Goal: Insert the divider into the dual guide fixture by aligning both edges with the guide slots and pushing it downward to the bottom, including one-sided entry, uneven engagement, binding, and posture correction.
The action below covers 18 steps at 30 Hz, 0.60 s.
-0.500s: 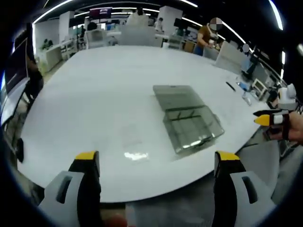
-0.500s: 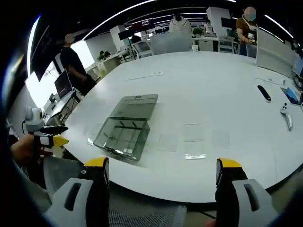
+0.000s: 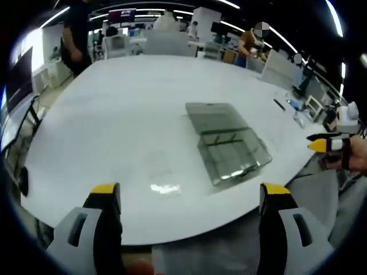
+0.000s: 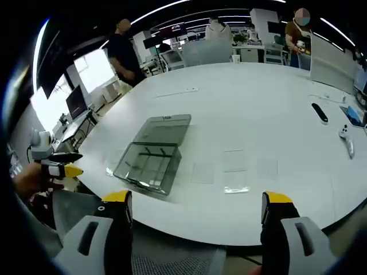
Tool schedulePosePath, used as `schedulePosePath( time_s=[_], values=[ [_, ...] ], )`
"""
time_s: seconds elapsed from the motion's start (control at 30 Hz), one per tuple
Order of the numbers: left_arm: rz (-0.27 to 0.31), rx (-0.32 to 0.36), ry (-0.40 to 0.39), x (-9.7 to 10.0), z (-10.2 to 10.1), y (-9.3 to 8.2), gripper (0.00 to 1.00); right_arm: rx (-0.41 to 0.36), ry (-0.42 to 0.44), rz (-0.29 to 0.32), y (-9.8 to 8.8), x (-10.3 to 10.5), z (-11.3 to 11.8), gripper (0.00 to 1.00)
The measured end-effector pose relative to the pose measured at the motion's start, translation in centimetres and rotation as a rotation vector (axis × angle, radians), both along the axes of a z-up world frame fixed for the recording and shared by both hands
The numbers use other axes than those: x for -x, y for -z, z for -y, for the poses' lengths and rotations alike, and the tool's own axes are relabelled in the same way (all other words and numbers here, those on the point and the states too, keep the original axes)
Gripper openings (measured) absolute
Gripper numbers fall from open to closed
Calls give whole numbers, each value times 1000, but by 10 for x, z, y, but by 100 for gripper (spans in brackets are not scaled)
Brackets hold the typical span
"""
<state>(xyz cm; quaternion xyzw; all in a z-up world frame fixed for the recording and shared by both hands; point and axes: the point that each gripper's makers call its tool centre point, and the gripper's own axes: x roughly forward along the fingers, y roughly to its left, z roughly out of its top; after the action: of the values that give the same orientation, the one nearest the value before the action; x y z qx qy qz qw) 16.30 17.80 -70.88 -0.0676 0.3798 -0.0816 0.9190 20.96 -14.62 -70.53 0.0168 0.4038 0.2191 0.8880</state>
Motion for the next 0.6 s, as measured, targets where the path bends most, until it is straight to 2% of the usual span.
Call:
schedulePosePath(
  time_s=[0.6],
  values=[
    [-5, -3, 7, 0, 2, 0, 99, -9, 6, 7, -1, -2, 1, 91]
  ],
)
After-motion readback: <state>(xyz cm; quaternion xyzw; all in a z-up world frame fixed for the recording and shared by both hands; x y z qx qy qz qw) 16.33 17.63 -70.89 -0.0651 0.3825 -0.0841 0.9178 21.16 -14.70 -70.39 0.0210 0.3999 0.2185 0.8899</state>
